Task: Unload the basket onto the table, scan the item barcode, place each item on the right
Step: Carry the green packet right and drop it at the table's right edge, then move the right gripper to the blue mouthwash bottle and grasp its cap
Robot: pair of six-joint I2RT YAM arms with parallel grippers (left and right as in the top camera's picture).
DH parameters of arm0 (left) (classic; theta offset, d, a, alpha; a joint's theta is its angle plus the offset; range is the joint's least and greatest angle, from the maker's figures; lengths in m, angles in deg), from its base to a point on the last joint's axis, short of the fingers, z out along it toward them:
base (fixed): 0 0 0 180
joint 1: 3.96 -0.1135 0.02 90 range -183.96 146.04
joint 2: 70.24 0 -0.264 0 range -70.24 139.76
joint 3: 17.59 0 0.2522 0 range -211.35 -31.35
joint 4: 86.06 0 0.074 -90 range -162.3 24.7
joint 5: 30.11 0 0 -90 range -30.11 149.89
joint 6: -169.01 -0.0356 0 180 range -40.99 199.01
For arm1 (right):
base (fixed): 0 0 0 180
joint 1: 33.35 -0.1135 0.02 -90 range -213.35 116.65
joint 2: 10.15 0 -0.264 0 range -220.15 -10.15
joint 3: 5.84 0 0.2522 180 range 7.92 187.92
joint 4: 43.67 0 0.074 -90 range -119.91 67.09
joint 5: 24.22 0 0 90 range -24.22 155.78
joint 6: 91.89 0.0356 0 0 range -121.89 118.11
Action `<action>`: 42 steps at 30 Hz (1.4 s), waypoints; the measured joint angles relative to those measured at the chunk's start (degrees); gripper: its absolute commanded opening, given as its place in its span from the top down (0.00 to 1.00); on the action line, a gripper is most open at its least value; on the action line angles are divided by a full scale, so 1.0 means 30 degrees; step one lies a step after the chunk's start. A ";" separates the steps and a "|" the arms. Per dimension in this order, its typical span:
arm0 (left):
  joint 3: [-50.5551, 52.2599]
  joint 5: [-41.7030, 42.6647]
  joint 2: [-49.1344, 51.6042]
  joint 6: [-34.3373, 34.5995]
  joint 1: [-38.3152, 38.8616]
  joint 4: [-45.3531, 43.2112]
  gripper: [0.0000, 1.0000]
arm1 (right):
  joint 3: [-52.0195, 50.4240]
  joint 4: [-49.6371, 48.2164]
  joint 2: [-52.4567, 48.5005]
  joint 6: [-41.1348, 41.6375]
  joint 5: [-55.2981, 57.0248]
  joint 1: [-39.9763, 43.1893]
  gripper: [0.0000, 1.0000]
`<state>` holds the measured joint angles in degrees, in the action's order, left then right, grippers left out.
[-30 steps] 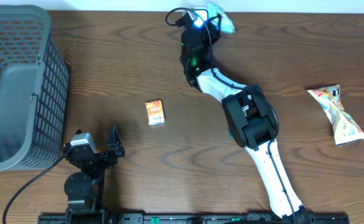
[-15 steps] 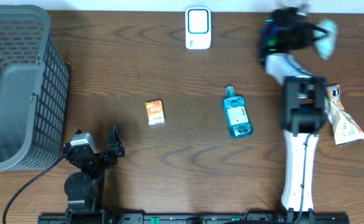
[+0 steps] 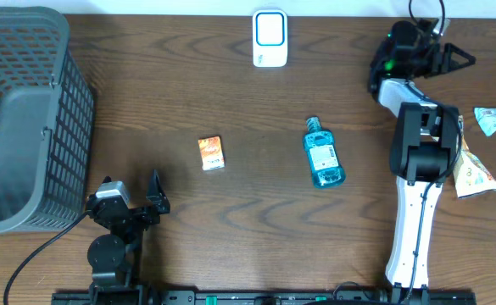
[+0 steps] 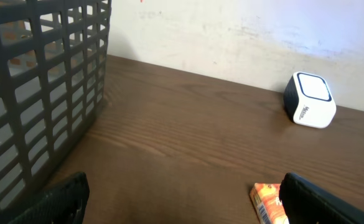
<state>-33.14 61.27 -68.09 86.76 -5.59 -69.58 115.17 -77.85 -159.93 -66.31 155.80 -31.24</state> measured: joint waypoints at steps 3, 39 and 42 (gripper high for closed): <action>0.0000 0.0000 0.0000 0.0000 0.0000 0.0000 0.02 | -0.0109 -0.1953 0.0998 -0.0801 0.0080 -0.1086 0.25; 0.0000 0.0000 0.0000 0.0000 0.0000 0.0000 0.02 | -0.0051 3.4709 1.7427 1.5795 -2.5471 -0.7023 0.01; 0.0000 0.0000 0.0000 0.0000 0.0000 0.0000 0.02 | -0.0102 3.6370 1.6036 1.8418 -2.9900 -0.5807 0.01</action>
<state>-33.14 61.27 -68.09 86.76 -5.59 -69.58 114.86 31.26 -111.82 -11.06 66.10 -48.66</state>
